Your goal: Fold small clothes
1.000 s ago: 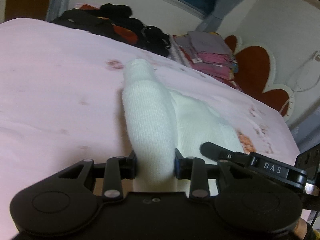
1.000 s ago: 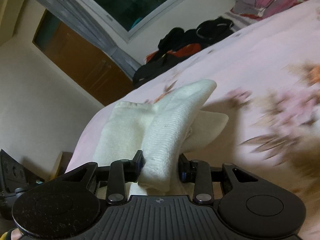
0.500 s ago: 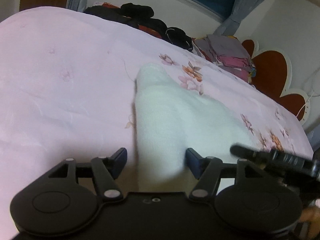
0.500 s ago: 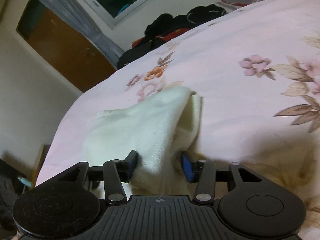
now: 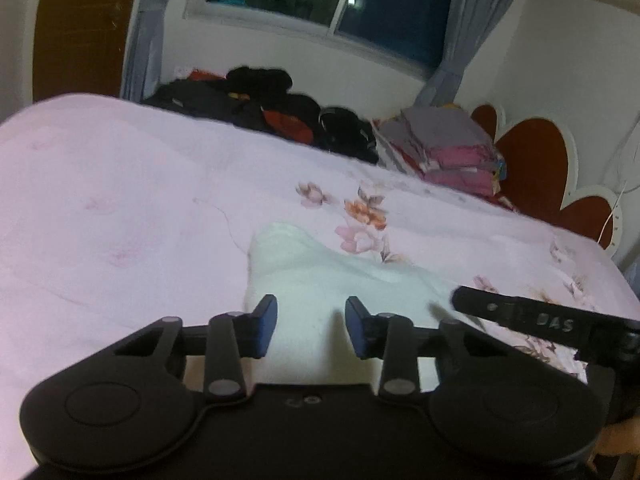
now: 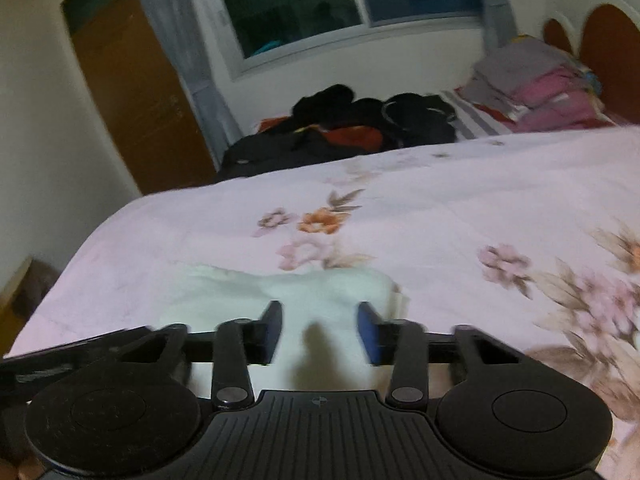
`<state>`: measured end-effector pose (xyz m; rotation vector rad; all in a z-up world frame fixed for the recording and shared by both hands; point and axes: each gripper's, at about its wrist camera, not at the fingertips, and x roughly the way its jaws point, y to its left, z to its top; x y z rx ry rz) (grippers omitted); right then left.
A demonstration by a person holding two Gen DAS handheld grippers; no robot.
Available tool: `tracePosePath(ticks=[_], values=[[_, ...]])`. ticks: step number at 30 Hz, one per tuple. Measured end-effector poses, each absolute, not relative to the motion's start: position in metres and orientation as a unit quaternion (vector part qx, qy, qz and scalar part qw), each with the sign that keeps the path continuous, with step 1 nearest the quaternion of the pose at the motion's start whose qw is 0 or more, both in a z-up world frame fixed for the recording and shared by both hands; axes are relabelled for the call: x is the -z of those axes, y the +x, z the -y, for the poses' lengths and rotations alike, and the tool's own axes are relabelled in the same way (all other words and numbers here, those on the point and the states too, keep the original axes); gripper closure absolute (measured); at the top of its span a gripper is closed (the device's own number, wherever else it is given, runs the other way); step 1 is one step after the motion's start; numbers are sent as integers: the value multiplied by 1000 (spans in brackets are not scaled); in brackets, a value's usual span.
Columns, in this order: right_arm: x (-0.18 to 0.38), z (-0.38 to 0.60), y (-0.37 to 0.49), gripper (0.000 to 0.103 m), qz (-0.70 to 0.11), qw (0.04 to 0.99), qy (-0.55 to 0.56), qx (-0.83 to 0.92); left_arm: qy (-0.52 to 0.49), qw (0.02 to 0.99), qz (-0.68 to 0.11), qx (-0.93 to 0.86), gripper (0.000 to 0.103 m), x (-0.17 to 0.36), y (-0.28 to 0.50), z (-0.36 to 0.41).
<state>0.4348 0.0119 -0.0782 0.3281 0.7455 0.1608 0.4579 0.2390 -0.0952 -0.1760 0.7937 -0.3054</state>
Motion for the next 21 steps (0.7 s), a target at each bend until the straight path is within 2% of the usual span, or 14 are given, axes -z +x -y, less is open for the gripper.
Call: tracePosePath(ticks=[7, 12, 21], values=[[127, -17, 461, 72, -403, 908, 111, -39, -83, 902, -401, 136, 68, 116, 467, -237], [122, -20, 459, 72, -403, 909, 104, -31, -73, 902, -404, 135, 66, 105, 458, -239], [81, -32, 379, 72, -370, 923, 76, -75, -25, 900, -417, 126, 63, 95, 403, -236]])
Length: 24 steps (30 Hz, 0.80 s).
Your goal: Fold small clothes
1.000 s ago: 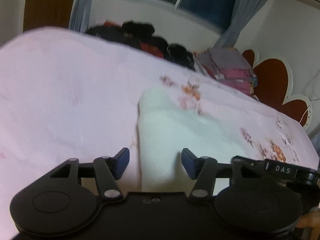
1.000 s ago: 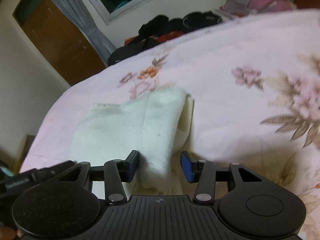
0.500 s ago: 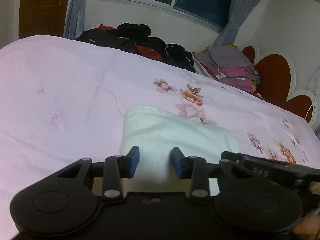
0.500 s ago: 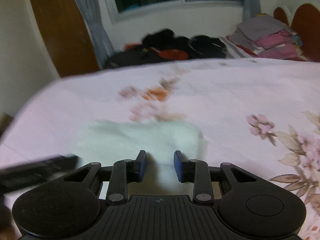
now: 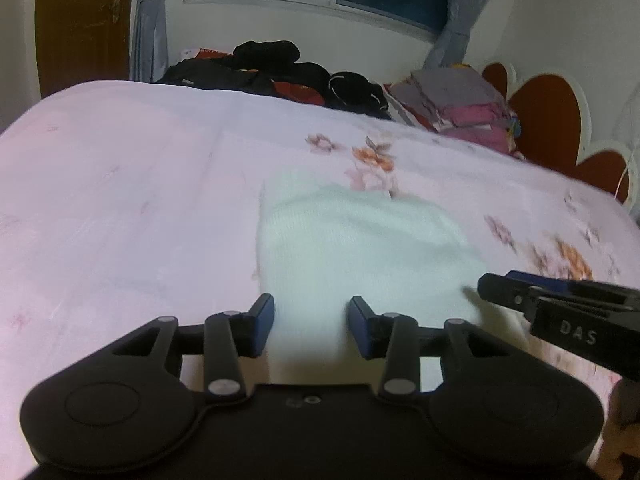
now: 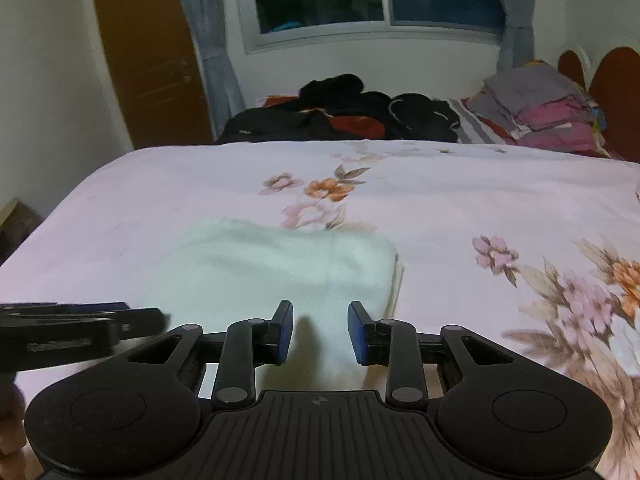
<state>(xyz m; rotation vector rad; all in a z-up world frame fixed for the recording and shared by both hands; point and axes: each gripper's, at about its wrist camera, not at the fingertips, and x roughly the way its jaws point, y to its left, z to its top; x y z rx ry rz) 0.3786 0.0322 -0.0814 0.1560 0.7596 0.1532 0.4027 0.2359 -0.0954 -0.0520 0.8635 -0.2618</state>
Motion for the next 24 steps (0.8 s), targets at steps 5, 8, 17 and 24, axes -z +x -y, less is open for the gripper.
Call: tracePosePath(ticks=[5, 8, 17, 24], values=[[91, -47, 339, 72, -385, 919, 40, -80, -17, 893, -431, 125, 62, 101, 376, -229], [110, -50, 332, 72, -406, 912, 4, -55, 3, 891, -436, 125, 61, 110, 368, -223], [128, -46, 318, 72, -419, 908, 8, -15, 8, 888, -445, 121, 46, 111, 356, -225], [132, -40, 316, 72, -420, 907, 26, -15, 6, 889, -446, 107, 22, 107, 341, -232]])
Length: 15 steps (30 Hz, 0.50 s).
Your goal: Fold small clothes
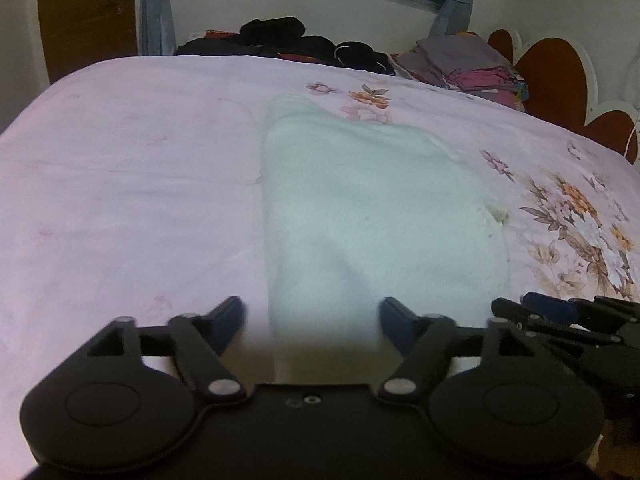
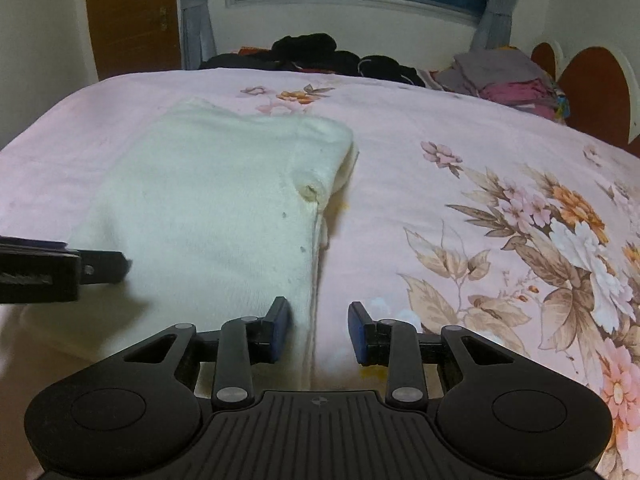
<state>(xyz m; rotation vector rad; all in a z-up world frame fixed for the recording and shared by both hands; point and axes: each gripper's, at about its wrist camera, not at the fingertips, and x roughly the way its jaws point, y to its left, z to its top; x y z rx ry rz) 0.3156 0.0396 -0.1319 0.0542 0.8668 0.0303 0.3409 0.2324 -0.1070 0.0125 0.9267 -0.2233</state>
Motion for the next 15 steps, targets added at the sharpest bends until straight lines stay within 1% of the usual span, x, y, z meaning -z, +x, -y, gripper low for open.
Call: tracePosePath(ticks=[2, 3, 5, 9, 11, 13, 14, 15], values=[[131, -39, 316, 71, -422, 906, 29, -15, 12, 888, -446, 109, 14, 107, 338, -232], [129, -39, 315, 71, -424, 905, 32, -14, 17, 887, -448, 108, 13, 107, 336, -230], [131, -39, 312, 72, -420, 907, 29, -17, 22, 886, -452, 105, 8, 112, 333, -229], [130, -35, 312, 71, -417, 907, 39, -29, 16, 886, -455, 91, 7, 115, 329, -230], [122, -30, 308, 71, -416, 907, 57, -33, 17, 886, -456, 83, 2, 110, 325, -231], [114, -26, 297, 71, -412, 907, 76, -31, 14, 888, -454, 80, 0, 103, 316, -232], [111, -24, 289, 63, -410, 908, 81, -28, 14, 889, -452, 78, 0, 99, 312, -232], [107, -23, 281, 52, -409, 908, 84, -24, 16, 889, -453, 71, 0, 95, 306, -231]])
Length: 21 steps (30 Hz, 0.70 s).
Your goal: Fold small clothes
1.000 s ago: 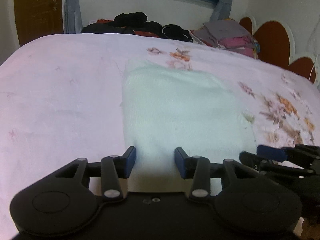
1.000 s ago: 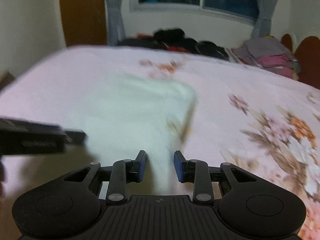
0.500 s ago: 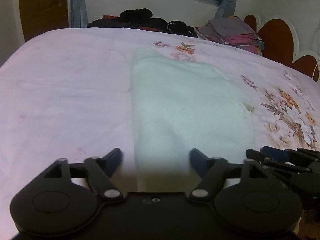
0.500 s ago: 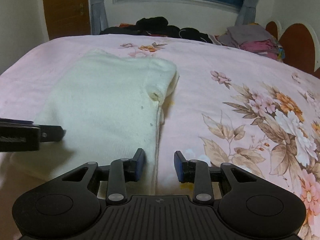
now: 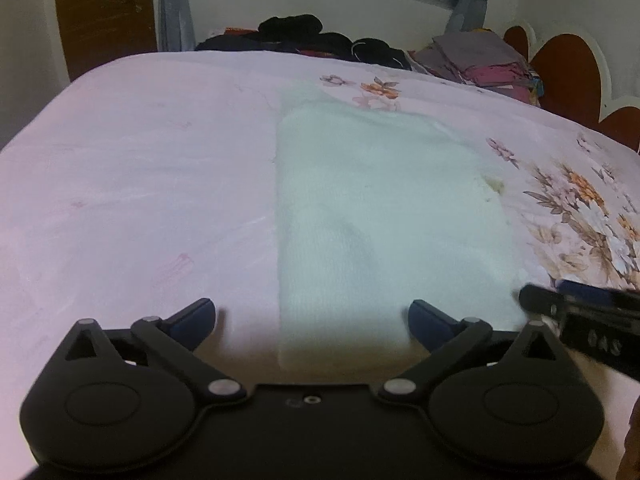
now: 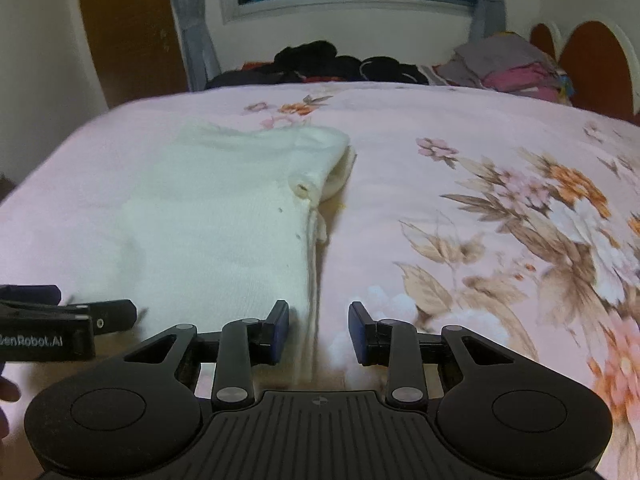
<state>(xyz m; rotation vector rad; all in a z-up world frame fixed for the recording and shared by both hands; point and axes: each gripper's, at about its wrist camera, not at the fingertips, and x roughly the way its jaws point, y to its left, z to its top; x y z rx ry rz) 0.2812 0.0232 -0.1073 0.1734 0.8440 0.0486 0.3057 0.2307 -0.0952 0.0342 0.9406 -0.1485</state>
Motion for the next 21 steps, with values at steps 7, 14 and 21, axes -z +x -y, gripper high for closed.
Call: tracePosePath(ticks=[7, 14, 21], values=[[77, -12, 217, 19, -389, 914, 108, -27, 35, 891, -450, 39, 0, 61, 243, -219], [25, 4, 128, 0, -374, 916, 137, -42, 34, 911, -408, 43, 0, 9, 151, -215], [-38, 3, 46, 0, -337, 933, 108, -61, 41, 933, -356, 26, 0, -47, 78, -206]])
